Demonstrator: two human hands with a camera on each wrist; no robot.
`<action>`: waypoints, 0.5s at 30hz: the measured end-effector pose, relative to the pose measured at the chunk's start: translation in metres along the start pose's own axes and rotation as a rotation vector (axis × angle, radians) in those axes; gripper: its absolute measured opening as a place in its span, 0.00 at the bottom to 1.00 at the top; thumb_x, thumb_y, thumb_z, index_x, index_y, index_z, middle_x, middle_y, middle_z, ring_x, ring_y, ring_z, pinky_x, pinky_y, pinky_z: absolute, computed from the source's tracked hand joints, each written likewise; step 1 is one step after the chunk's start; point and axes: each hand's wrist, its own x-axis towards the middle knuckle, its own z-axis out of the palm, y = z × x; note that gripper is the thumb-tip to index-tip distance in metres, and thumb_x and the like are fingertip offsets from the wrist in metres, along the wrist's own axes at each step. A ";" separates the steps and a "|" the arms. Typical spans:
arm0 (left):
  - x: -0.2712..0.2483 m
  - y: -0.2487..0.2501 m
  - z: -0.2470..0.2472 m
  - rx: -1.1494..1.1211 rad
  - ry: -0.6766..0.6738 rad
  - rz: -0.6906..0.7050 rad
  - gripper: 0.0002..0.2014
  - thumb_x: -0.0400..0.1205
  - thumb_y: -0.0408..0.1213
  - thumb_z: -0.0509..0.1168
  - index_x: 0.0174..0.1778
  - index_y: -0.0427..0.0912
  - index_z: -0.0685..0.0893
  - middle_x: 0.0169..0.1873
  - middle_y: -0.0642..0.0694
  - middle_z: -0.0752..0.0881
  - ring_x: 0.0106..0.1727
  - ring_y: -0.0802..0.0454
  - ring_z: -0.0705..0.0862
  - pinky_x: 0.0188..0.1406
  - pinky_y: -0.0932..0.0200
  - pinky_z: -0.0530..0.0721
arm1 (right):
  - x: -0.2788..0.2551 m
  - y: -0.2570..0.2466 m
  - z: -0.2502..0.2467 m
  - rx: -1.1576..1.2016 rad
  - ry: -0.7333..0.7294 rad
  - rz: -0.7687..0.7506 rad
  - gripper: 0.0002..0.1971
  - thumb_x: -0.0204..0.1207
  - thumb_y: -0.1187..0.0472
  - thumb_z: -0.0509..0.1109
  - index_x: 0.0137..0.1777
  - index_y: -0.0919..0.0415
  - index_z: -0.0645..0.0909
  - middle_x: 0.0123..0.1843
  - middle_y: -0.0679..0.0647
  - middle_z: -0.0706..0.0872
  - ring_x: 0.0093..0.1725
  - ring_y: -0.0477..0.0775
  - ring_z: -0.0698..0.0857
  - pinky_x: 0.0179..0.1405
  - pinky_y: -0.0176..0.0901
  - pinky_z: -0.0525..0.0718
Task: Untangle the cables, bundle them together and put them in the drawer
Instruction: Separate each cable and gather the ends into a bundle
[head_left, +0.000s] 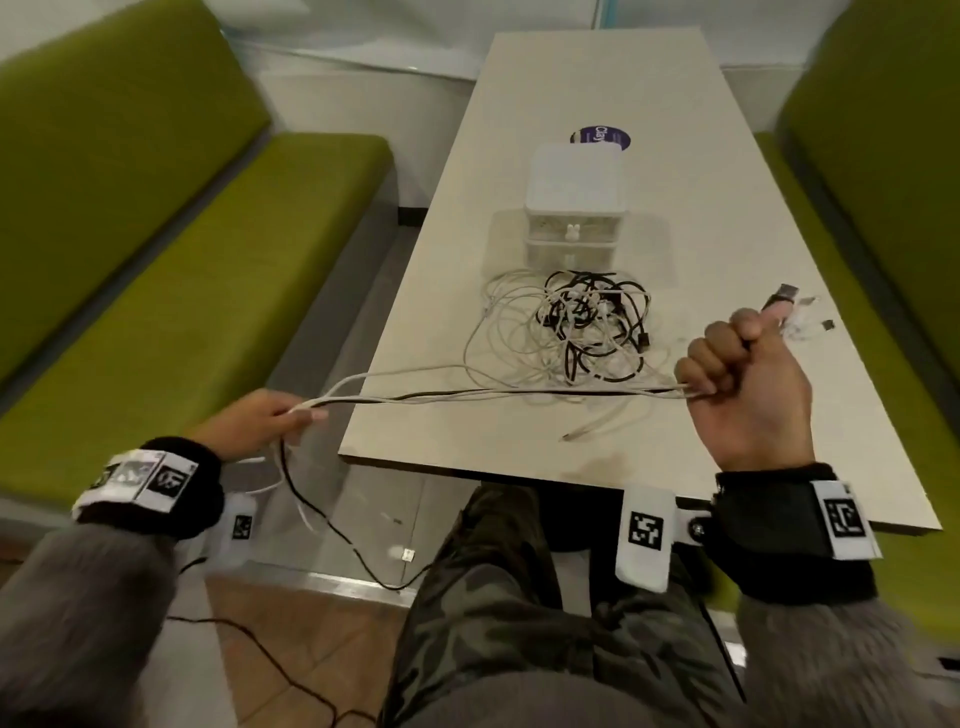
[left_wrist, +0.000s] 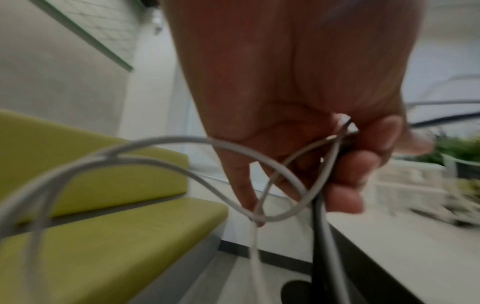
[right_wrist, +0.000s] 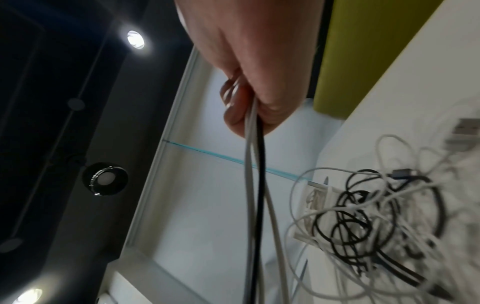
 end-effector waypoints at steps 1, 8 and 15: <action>0.003 0.004 -0.010 -0.013 0.025 -0.005 0.30 0.72 0.61 0.66 0.31 0.31 0.80 0.22 0.47 0.70 0.21 0.62 0.67 0.22 0.70 0.63 | 0.000 0.004 -0.003 -0.005 0.008 0.018 0.26 0.88 0.47 0.50 0.26 0.52 0.66 0.20 0.45 0.56 0.18 0.43 0.54 0.15 0.34 0.55; 0.073 0.032 -0.047 0.185 0.280 0.126 0.14 0.79 0.45 0.66 0.40 0.36 0.84 0.23 0.44 0.72 0.25 0.51 0.70 0.22 0.68 0.64 | 0.005 0.014 -0.013 -0.086 0.086 -0.016 0.24 0.88 0.46 0.48 0.30 0.53 0.64 0.20 0.45 0.57 0.19 0.45 0.55 0.18 0.35 0.59; 0.124 -0.012 0.001 0.801 -0.109 -0.133 0.39 0.68 0.49 0.76 0.75 0.52 0.69 0.75 0.42 0.71 0.75 0.39 0.67 0.74 0.40 0.65 | 0.012 0.013 -0.044 -0.151 0.239 -0.049 0.23 0.87 0.46 0.49 0.31 0.54 0.64 0.20 0.45 0.59 0.19 0.44 0.57 0.17 0.33 0.62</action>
